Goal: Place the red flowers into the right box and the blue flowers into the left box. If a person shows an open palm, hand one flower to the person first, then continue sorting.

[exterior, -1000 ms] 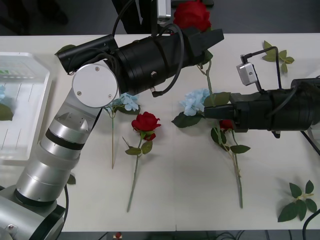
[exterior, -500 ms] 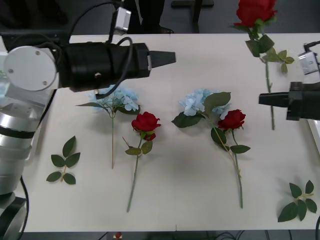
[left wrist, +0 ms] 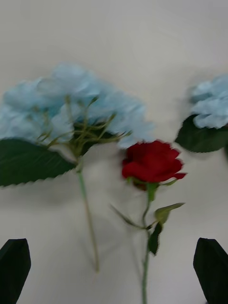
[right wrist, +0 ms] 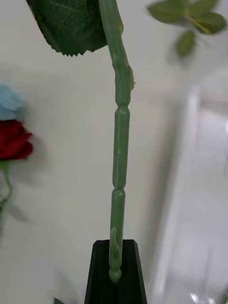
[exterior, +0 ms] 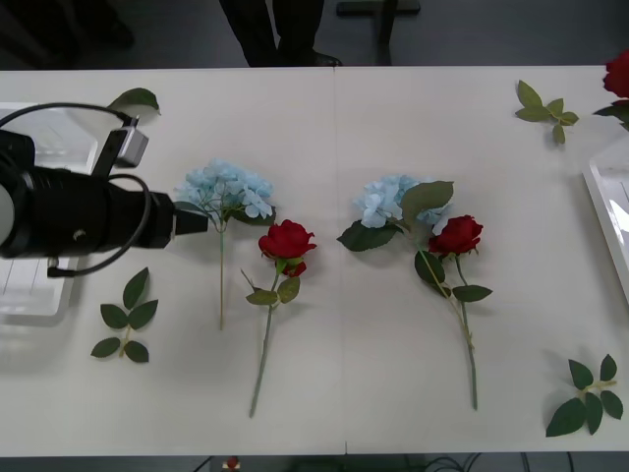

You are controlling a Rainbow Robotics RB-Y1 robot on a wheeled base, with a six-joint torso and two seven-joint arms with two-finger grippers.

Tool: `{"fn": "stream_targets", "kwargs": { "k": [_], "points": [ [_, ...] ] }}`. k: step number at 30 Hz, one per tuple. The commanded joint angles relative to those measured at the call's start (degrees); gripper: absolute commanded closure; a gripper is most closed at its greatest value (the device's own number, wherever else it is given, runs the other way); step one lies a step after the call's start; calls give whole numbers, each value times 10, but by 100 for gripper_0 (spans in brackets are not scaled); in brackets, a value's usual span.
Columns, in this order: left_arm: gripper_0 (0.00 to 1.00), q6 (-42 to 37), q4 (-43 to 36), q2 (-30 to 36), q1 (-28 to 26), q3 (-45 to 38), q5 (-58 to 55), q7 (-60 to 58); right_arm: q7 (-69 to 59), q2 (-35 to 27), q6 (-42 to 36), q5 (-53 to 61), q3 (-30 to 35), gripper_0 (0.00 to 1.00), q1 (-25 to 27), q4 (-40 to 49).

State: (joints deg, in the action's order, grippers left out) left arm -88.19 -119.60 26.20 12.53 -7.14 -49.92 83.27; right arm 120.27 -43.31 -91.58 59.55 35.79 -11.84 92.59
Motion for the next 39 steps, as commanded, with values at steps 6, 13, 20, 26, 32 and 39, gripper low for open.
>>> {"fn": "stream_targets", "kwargs": {
  "k": [6, 13, 20, 26, 32, 39],
  "points": [
    [0, -16, -128, -32, -122, 95, 215, -85, -83, -61, 28, -136, 9, 100, 1, -54],
    [0, -13, -98, -53, -89, 170, 347, -138, -80, -84, 125, -166, -29, 100, 1, -138],
    [0, 114, 37, -70, -39, 223, 416, -156, -76, -83, 238, -161, -82, 100, 1, -206],
    [0, 230, 184, -83, 13, 247, 449, -163, -73, -83, 287, -158, -114, 100, 1, -239],
    [0, 263, 280, -99, 58, 259, 476, -166, -65, -83, 304, -162, -126, 41, 1, -244],
    [100, 261, 297, -100, 83, 259, 457, -166, -47, -84, 294, -139, -123, 0, 1, -227]
  ]
}}
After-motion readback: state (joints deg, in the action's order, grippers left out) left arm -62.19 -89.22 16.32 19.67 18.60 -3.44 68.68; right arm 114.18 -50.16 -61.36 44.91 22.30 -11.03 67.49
